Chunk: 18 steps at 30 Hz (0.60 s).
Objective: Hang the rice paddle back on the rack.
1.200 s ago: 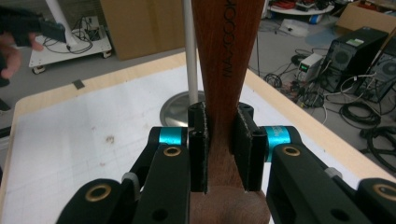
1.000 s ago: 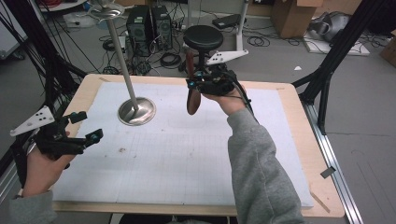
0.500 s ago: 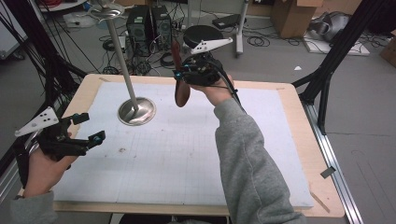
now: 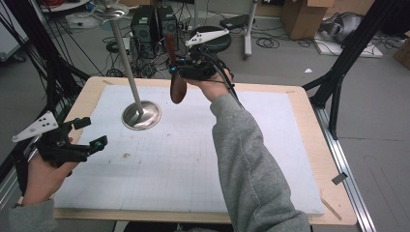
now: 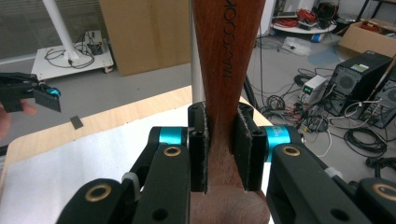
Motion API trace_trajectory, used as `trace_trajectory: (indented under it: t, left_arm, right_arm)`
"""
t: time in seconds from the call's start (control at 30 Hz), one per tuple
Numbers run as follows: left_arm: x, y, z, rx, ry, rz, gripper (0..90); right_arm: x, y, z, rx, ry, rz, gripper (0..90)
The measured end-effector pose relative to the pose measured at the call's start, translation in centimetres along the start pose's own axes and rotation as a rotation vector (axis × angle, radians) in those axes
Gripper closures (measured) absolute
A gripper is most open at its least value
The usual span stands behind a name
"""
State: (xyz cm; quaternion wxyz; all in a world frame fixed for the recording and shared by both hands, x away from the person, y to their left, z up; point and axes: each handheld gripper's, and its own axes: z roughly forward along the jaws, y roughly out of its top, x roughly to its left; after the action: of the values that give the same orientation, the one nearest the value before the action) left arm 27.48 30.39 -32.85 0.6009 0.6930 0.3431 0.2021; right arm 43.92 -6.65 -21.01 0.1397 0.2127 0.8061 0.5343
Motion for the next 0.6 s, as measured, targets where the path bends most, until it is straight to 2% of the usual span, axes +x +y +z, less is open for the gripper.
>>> trace_trajectory:
  t: [0.33,0.6]
  left_arm:
    - [0.0,0.0,-0.3,-0.001,-0.001,0.002,1.7]
    - [-0.1,-0.1,0.1,0.001,-0.008,-0.001,1.7]
  right_arm:
    - [0.4,1.4,1.2,-0.011,-0.001,-0.008,77.3]
    - [0.6,2.3,2.0,-0.018,-0.006,0.004,77.3]
